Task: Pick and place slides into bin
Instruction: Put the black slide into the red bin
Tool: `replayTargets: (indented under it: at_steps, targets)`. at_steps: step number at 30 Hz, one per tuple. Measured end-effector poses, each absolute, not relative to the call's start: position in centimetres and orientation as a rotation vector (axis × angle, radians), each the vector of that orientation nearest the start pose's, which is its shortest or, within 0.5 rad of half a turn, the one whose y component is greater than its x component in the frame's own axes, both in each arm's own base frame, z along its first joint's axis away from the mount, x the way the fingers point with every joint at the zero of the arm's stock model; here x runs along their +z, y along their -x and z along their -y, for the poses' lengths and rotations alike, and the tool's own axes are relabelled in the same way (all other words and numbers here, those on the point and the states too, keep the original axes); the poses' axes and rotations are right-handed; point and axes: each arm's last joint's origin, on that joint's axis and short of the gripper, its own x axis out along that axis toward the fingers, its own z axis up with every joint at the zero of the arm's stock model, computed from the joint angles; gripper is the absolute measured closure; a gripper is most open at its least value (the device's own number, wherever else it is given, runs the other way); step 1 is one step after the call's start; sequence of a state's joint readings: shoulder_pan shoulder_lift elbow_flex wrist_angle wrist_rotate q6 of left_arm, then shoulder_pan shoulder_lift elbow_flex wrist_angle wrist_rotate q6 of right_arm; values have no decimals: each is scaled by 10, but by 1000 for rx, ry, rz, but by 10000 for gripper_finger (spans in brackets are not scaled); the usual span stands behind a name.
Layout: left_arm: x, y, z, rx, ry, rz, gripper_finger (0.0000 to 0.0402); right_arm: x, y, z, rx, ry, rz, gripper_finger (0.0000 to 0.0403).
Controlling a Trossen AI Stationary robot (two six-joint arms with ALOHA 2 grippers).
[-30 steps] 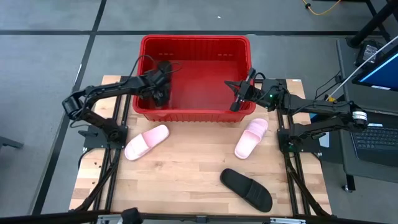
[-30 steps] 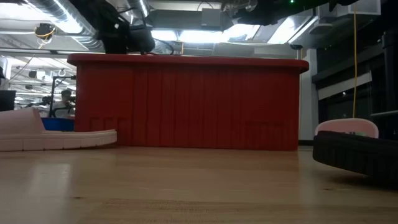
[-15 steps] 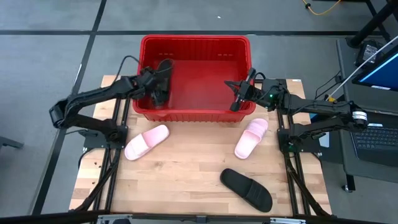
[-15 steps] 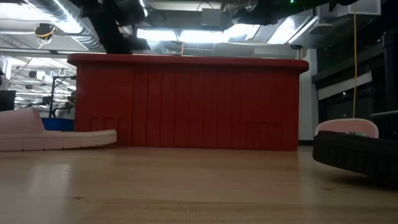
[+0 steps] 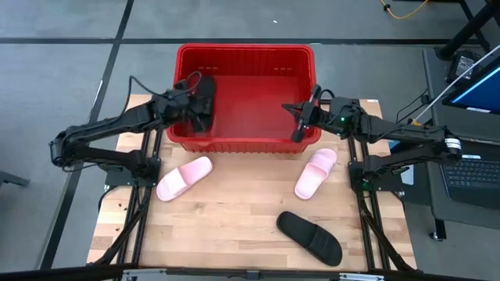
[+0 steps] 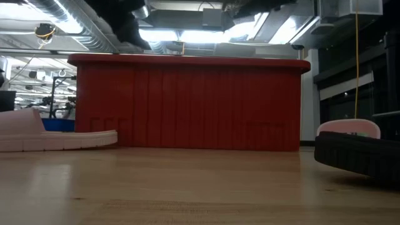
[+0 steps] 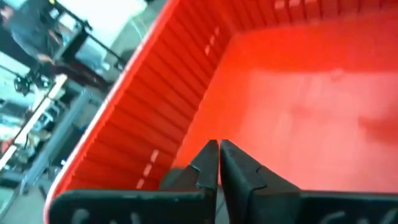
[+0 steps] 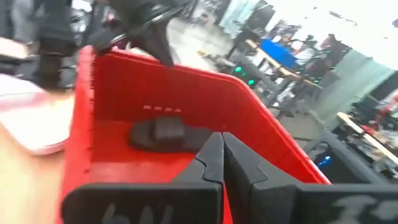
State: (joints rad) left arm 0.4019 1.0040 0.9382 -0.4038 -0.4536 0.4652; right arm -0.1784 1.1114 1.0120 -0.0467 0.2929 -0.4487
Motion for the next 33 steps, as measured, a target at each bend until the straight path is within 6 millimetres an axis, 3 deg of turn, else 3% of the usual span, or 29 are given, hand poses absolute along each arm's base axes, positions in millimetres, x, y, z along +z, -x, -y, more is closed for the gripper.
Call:
replayTargets:
  at_steps: [11,23,33]
  targets:
    - [347,-201,-60,630,-505,-453,400,396,-225,22,-282,398,-428,400]
    - [352,-212,-23,620,-453,-335,400,404,-179,-8,-276,238,-464,401]
    - [333,-253,11,696,-622,-380,399,389,-163,-35,-229,207,-605,402]
